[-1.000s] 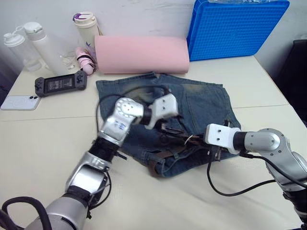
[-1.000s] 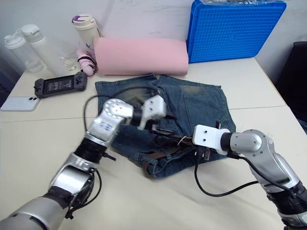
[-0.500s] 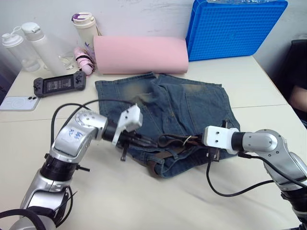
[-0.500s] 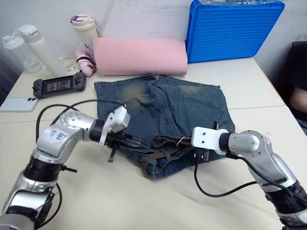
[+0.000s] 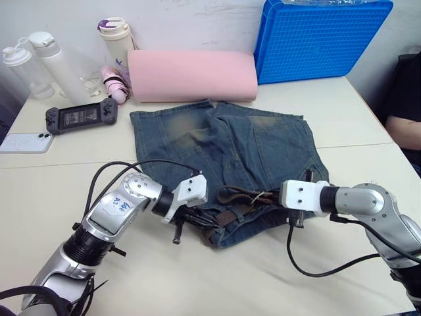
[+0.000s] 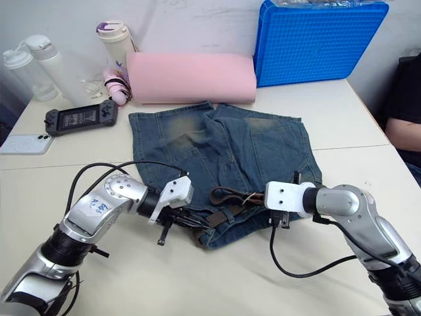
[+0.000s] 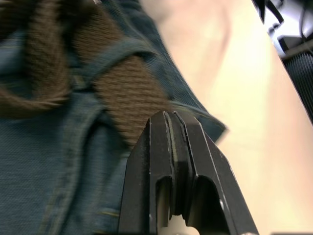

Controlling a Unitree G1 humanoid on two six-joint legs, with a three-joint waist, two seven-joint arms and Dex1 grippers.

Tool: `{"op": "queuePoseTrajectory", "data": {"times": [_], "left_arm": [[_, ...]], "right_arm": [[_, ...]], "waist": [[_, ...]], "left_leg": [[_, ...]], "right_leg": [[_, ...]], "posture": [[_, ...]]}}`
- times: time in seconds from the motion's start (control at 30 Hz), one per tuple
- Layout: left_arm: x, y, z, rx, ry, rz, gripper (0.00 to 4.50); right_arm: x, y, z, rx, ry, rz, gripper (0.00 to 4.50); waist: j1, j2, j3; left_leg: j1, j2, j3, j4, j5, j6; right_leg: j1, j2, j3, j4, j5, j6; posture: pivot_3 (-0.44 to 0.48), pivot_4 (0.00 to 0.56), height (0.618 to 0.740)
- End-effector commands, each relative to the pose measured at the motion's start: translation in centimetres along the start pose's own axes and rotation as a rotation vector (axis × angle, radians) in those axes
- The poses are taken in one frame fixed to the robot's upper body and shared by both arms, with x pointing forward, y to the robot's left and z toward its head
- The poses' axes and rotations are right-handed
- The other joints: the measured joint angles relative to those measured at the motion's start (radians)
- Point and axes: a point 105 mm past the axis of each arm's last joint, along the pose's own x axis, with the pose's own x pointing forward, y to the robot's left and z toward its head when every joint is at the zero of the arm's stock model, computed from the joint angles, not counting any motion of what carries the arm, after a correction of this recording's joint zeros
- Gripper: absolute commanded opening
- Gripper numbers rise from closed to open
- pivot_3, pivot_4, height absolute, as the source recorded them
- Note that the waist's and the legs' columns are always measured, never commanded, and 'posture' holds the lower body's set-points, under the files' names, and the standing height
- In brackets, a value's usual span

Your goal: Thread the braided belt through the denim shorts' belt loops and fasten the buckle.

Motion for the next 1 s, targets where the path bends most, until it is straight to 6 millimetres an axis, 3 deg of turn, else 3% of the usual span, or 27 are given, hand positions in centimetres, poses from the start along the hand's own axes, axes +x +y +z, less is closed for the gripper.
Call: {"op": "queuePoseTrajectory", "data": {"times": [0.03, 0.2, 0.33, 0.53, 0.63, 0.87, 1.0], "left_arm": [[-0.7, 0.2, 0.2, 0.03, 0.008, 0.006, 0.13], [-1.0, 0.6, 2.0, 0.018, -0.088, 0.016, 0.13], [-0.3, 0.5, 0.6, 0.035, -0.023, 0.017, 0.13], [1.8, -1.5, -2.1, 0.025, 0.063, -0.05, 0.13], [2.3, -1.9, -3.6, 0.047, 0.136, -0.055, 0.13], [2.6, -2.7, -6.4, 0.065, 0.251, -0.096, 0.13], [2.6, -2.8, -6.7, 0.063, 0.259, -0.1, 0.13]], "right_arm": [[-0.8, -0.4, 0.8, -0.035, -0.02, -0.011, 0.0], [-1.1, -0.4, 0.9, -0.031, -0.025, -0.011, 0.0], [-1.1, -0.3, 0.8, -0.026, -0.026, -0.009, 0.0], [-1.3, -0.2, 0.6, -0.049, -0.005, -0.017, 0.0], [-1.7, -0.6, -0.1, -0.141, 0.03, -0.055, 0.0], [-5.7, -3.9, -2.8, -0.506, 0.084, -0.211, 0.0], [-8.7, -4.9, -6.8, -0.64, 0.173, -0.233, 0.0]], "waist": [[-0.001, 0.0, 0.0], [0.0, 0.0, 0.0], [-0.003, 0.0, 0.0], [-0.003, 0.0, 0.0], [-0.001, 0.0, 0.0], [-0.006, 0.003, -0.002], [-0.009, 0.009, -0.006]], "left_leg": [[0.0, 0.0, 0.0, 0.0, 0.0, 0.0], [0.0, 0.0, 0.0, 0.0, 0.0, 0.0], [0.0, 0.0, 0.0, 0.0, 0.0, 0.0], [0.0, 0.0, 0.0, 0.0, 0.0, 0.0], [0.0, 0.0, 0.0, 0.0, 0.0, 0.0], [0.006, 0.0, 0.001, -0.002, 0.0, 0.001], [0.006, 0.0, 0.002, -0.003, 0.0, 0.001]], "right_leg": [[0.0, 0.0, 0.0, 0.0, 0.0, 0.0], [0.0, 0.0, 0.0, 0.0, 0.0, 0.0], [0.0, 0.0, 0.0, 0.0, 0.0, 0.0], [0.0, 0.0, 0.0, 0.0, 0.0, 0.0], [0.0, 0.0, 0.0, 0.0, 0.0, 0.0], [0.005, 0.0, 0.0, -0.004, 0.0, 0.0], [0.005, 0.001, 0.0, -0.004, 0.0, 0.0]], "posture": [[0.0, 0.15, 0.74], [0.0, 0.15, 0.74], [0.0, 0.15, 0.74], [0.0, 0.15, 0.74], [0.0, 0.15, 0.74], [0.0, 0.15, 0.74], [0.0, 0.15, 0.74]]}}
